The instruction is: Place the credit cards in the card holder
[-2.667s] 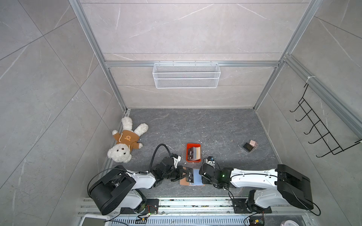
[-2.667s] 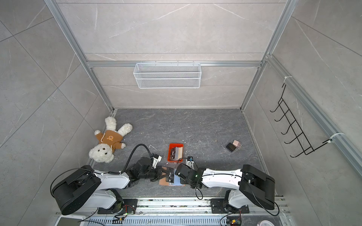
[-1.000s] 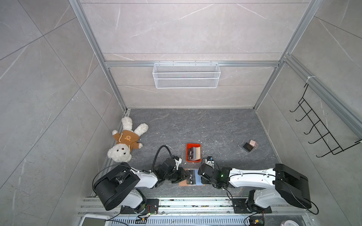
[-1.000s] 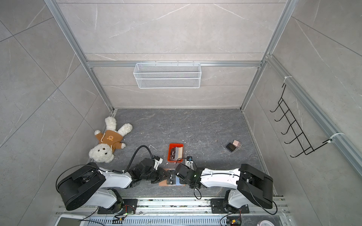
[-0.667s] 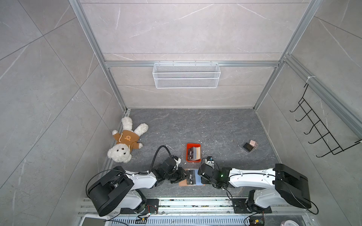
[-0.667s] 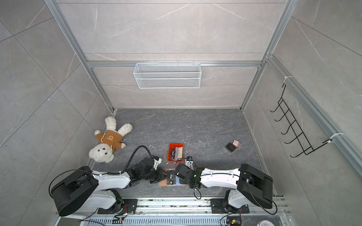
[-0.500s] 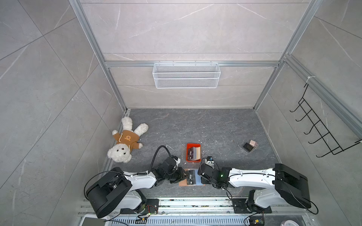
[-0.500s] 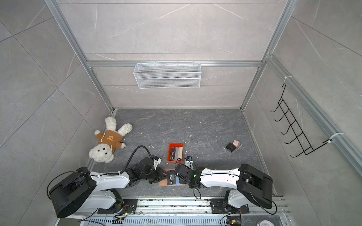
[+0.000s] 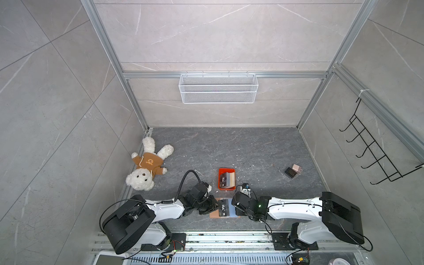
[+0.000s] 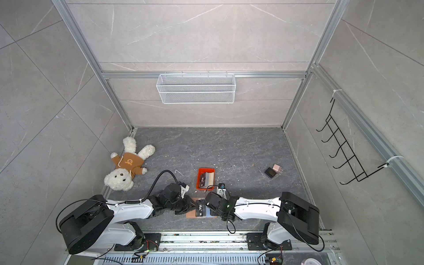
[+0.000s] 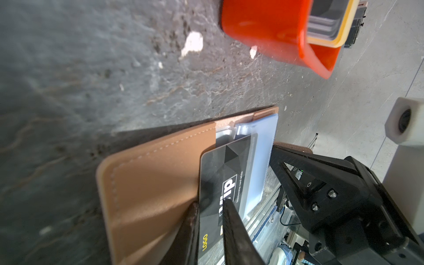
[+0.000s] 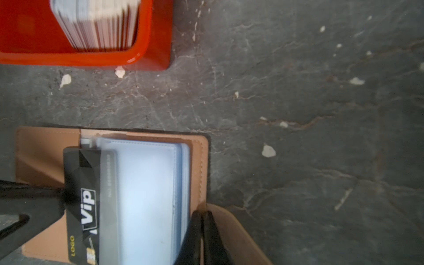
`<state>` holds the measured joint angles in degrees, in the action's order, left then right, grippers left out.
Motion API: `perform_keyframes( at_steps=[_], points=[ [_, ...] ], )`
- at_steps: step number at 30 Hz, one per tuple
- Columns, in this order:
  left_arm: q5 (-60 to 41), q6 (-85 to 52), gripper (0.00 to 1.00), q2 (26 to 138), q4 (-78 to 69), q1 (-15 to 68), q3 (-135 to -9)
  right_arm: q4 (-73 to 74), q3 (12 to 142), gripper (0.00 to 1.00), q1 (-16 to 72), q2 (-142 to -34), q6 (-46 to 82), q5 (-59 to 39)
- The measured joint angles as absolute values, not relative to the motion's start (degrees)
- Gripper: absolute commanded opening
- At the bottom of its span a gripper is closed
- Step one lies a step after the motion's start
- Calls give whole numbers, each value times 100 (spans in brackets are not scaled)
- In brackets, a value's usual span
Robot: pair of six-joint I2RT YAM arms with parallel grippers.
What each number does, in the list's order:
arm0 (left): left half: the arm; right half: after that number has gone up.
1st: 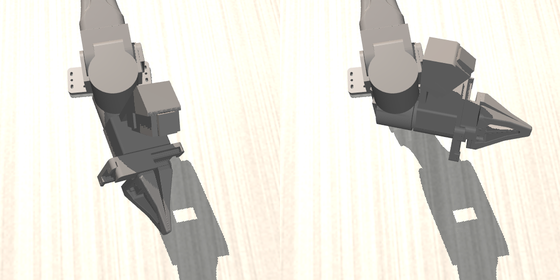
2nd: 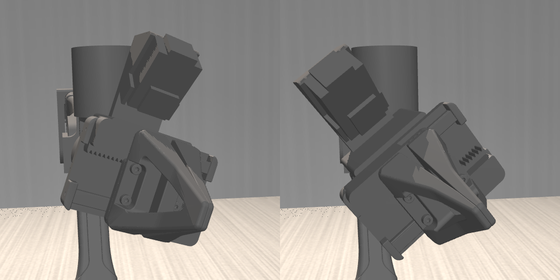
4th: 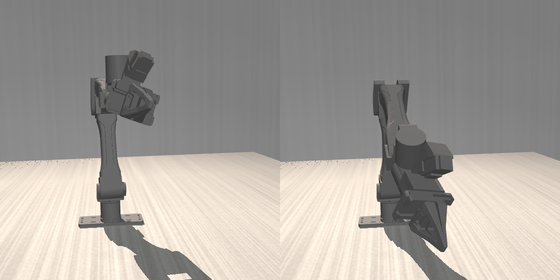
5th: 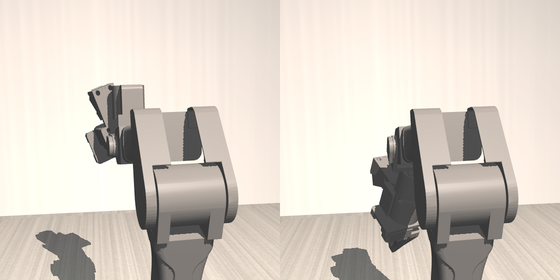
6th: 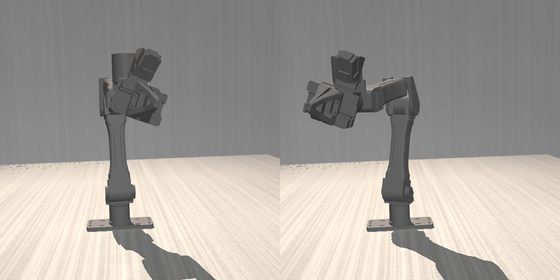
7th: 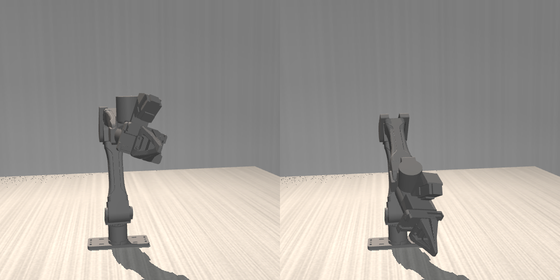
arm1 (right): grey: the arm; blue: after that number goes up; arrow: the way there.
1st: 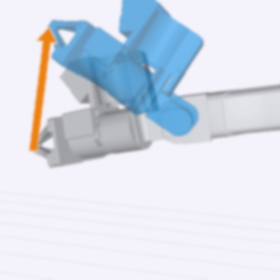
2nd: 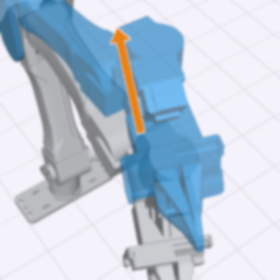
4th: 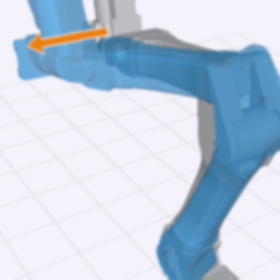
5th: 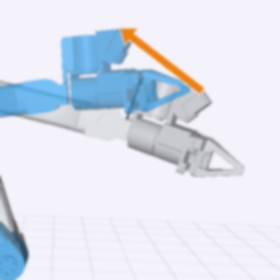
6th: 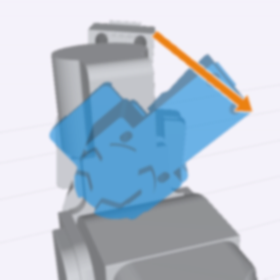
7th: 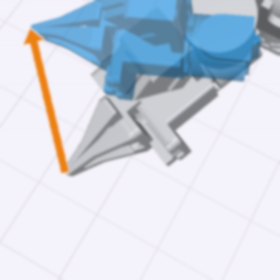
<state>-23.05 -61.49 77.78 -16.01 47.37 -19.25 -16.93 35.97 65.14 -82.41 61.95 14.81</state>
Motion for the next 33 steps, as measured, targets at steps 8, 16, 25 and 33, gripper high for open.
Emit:
perform_keyframes(
  at_steps=[8,16,25,33],
  points=[
    [-2423,-6152,24,7937,-1844,4727,-1940,-1693,3597,8,6514,-8241,6195,1481],
    [-2456,-6152,24,8031,-1938,4729,-1973,-1719,3623,7,6514,-8259,6195,1483],
    [-2462,-6158,24,8134,-2064,4737,-1994,-1739,3638,7,6514,-8274,6193,1490],
    [-2469,-6202,24,8195,-2180,4737,-2003,-1739,3638,6,6514,-8274,6195,1503]
  ],
)
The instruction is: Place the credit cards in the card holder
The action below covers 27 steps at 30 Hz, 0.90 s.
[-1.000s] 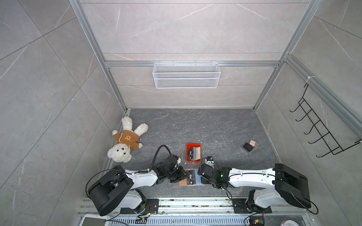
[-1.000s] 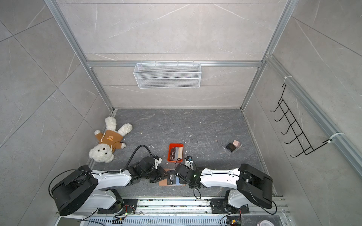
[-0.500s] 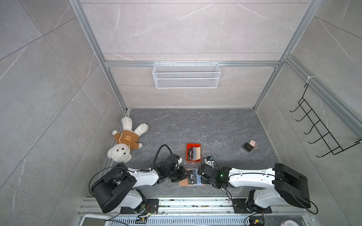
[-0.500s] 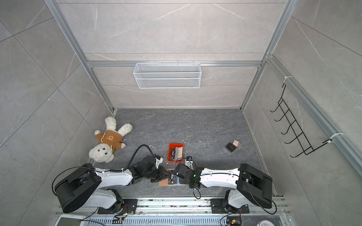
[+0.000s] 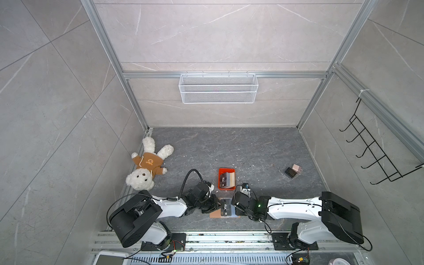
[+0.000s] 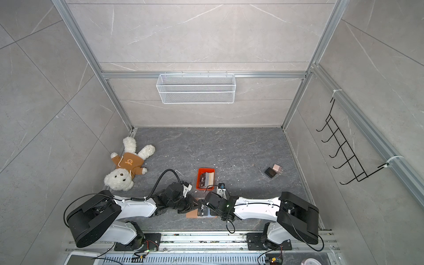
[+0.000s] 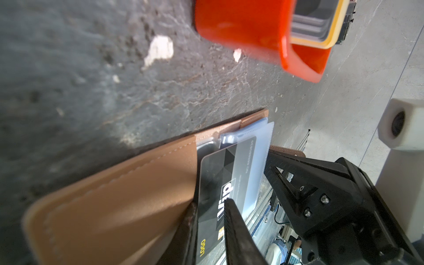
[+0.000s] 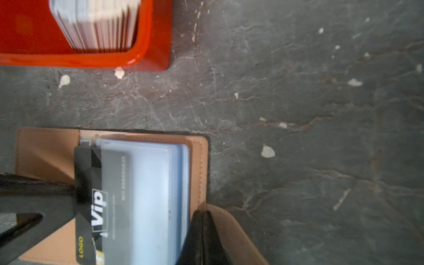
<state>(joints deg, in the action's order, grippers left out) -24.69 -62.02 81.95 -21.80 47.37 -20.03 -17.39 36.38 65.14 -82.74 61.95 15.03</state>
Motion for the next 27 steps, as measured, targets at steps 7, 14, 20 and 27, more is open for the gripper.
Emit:
perform_keyframes(
  at_steps=[7,14,20,27],
  points=[
    [-2521,-6257,24,8256,-2294,4737,-2003,-1739,3638,6,6514,-8274,6195,1503],
    [-2550,-6351,24,8335,-2456,4737,-2003,-1739,3638,6,6514,-8274,6195,1503],
    [-2558,-6410,23,8350,-2497,4757,-2003,-1737,3638,6,6514,-8274,6195,1505],
    [-2558,-6420,22,8364,-2534,4816,-2008,-1737,3638,5,6514,-8276,6195,1503]
  ],
)
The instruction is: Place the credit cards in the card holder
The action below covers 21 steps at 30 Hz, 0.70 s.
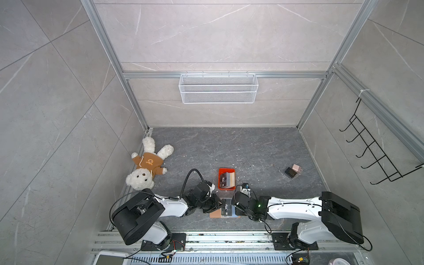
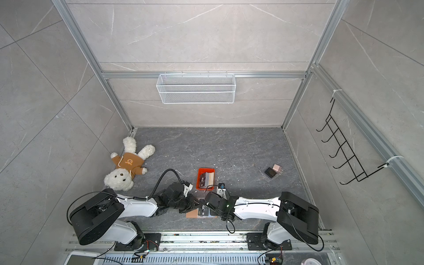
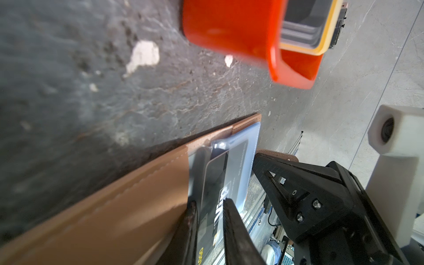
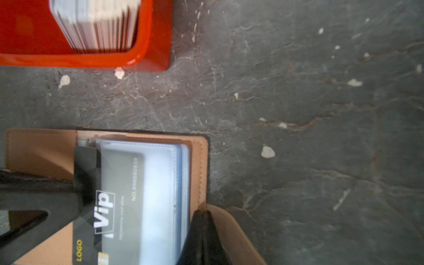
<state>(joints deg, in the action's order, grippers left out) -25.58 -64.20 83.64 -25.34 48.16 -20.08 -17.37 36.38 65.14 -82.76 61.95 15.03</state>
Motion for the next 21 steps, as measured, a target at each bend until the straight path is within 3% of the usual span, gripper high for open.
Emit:
perform_keyframes(
  at_steps=[21],
  points=[
    [-2558,-6436,19,8440,-2536,4906,-2117,-1734,3638,4,6514,-8283,6195,1505]
  ],
)
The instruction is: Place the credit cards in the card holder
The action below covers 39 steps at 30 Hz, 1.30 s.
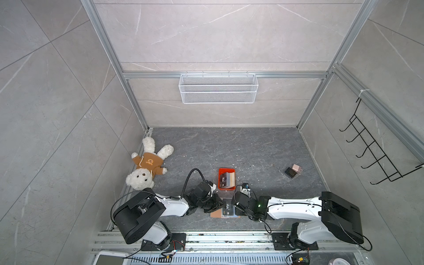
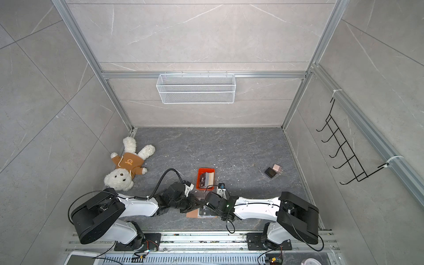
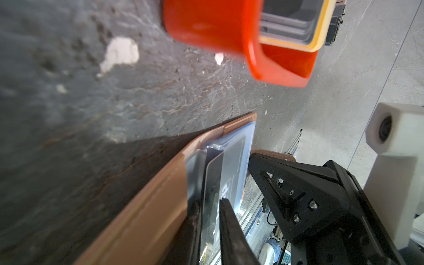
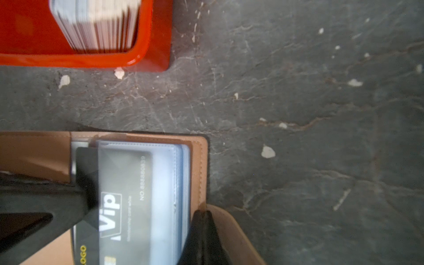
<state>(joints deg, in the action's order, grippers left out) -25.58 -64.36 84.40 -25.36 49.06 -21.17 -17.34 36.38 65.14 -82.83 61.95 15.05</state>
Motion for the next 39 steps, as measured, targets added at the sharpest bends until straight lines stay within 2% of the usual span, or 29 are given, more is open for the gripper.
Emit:
perform_keyframes(
  at_steps=[39],
  points=[
    [-2510,-6434,20,8674,-2502,5065,-2346,-1732,3638,4,6514,-8289,6195,1507]
  ],
)
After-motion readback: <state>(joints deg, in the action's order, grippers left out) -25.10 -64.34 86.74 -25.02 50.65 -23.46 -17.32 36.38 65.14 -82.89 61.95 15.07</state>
